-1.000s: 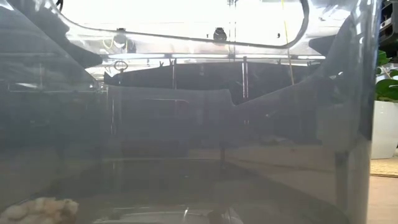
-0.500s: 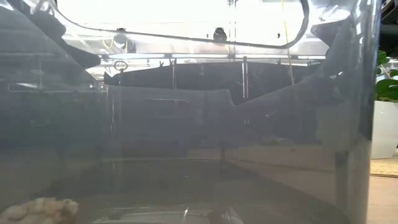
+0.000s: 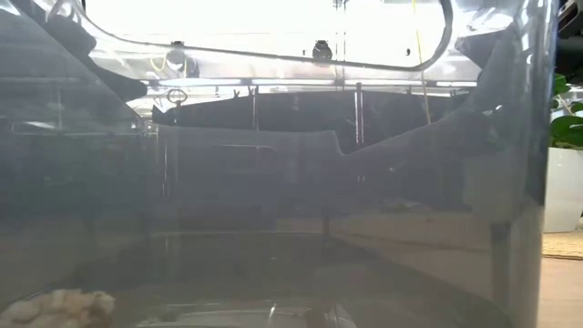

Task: Pick and place Granola Bars by type
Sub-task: Put the blue granola bar into the top black bin

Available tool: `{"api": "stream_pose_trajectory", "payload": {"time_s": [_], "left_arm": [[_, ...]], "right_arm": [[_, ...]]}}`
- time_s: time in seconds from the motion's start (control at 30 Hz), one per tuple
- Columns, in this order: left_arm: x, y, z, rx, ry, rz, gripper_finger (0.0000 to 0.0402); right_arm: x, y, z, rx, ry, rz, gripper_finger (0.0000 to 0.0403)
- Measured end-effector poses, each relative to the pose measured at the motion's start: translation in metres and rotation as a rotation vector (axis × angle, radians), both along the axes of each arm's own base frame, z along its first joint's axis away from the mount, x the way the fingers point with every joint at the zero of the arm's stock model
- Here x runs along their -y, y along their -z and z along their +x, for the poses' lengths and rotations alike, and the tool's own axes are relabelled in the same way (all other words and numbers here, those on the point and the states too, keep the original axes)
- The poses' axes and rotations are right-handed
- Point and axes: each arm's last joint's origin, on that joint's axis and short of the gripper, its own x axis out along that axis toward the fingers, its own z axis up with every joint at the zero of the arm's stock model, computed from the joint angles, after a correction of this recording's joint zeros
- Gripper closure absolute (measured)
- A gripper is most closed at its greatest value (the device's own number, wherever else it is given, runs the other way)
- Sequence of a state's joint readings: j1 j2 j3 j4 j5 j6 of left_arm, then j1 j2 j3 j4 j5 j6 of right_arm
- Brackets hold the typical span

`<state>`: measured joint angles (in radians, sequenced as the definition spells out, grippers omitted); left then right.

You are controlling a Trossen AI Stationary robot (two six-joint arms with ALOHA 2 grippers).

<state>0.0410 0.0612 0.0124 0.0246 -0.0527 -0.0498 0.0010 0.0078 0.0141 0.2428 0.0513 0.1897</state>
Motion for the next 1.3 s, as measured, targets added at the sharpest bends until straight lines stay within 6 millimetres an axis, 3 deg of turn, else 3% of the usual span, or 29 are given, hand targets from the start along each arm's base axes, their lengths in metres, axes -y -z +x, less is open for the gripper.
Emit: {"api": "stream_pose_trajectory", "payload": {"time_s": [0.2,0.47,0.67,0.77,0.9,1.1,1.2,1.3], "left_arm": [[0.0,0.0,0.0,0.004,0.0,0.003,0.0355],[0.0,-0.001,0.0,0.018,0.0,0.003,0.0355],[0.0,-0.002,0.0,0.023,0.0,0.002,0.0355],[0.0,-0.002,0.0,0.024,0.0,0.002,0.0355],[0.0,-0.002,0.0,0.024,0.0,0.001,0.0355],[0.0,-0.002,0.0,0.024,0.0,0.001,0.0355],[0.0,-0.002,0.0,0.024,0.0,0.001,0.0355],[0.0,-0.002,0.0,0.025,0.0,0.001,0.0355]], "right_arm": [[0.0,-0.004,-0.001,0.043,-0.003,0.012,0.0403],[0.0,0.002,0.0,-0.023,0.01,-0.019,0.0403],[0.008,-0.005,0.001,0.025,0.286,-0.028,0.0403],[0.009,-0.003,0.008,-0.139,0.345,-0.092,0.0403],[0.013,-0.057,0.019,-0.236,0.47,-0.092,0.0403],[0.03,-0.1,0.065,-0.749,0.631,-0.189,0.0403],[0.049,-0.103,0.092,-0.996,0.6,-0.222,0.0401],[0.069,-0.091,0.115,-1.188,0.508,-0.183,0.039]]}}
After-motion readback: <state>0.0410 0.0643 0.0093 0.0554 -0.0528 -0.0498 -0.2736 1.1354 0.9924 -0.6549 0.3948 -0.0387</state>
